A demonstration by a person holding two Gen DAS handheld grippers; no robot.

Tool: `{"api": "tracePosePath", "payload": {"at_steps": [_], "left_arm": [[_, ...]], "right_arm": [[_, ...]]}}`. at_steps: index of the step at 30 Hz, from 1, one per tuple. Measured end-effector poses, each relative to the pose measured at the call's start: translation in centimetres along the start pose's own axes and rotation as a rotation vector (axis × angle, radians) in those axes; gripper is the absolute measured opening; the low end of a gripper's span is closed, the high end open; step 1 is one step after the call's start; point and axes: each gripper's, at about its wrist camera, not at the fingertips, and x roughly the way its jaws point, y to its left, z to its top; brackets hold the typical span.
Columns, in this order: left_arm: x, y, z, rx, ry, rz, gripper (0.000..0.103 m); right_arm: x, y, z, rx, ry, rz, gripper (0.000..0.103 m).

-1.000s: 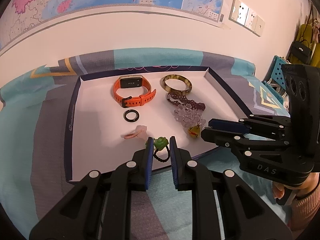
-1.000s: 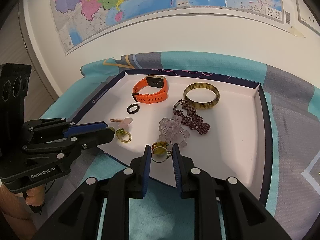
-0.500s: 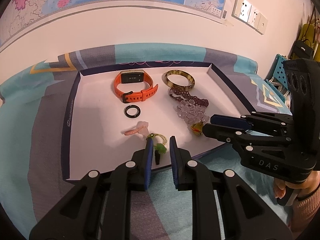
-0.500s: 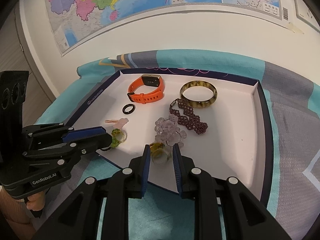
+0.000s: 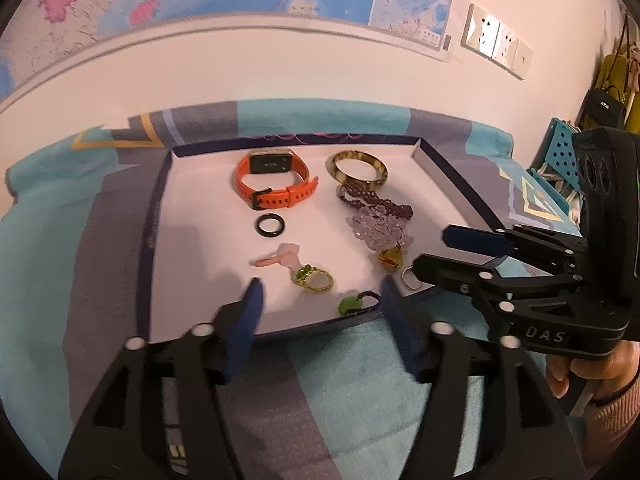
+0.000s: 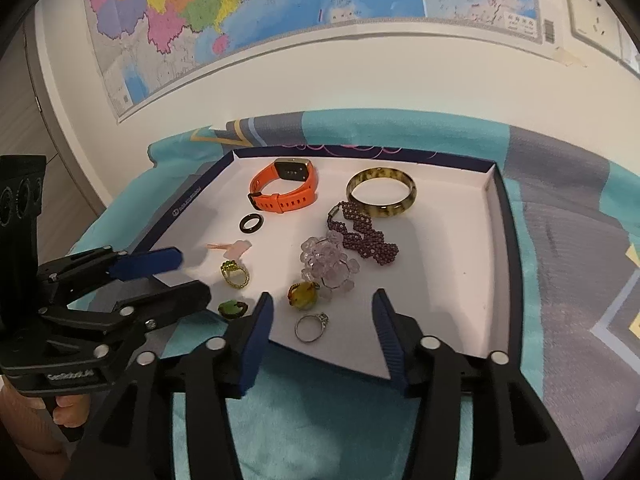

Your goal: Organize jewelry

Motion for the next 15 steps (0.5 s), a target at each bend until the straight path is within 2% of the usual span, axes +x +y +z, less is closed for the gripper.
{"api": "tracePosePath", "payload": {"at_steps": [1,2,3,7,12,15], "left_arm": [[-0.3,0.0,-0.1,-0.004,-0.006,0.012,0.083],[-0.8,0.2,-0.3,-0.016,-0.019,0.021,0.089],[-1.2,0.4,-0.5,-0.026,-0.032,0.023,0.094],[-2.8,0.6,-1.4,-0.043,-0.057,0.059,0.097],[-4.5,0.8,-3.0,-0.088,-0.083,0.108,0.097],[-5.2,0.3,-3.7,-0.074,-0.093,0.16,0.097]], "right_arm": [[-0.3,0.0,-0.1,-0.001,-0.011,-0.012,0.068],[-0.8,0.0,-0.3,-0.003,-0.026,-0.034,0.079],[-1.1,0.0,-0.5,-0.007,-0.034,-0.05,0.084],[-2.5,0.6,-1.6,-0.035,-0.063,-0.105,0.096],[-4.0,1.2,-3.4,-0.031,-0.09,-0.166,0.096],[-5.2,1.3,-4.3,-0.005,-0.112,-0.182,0.096]]}}
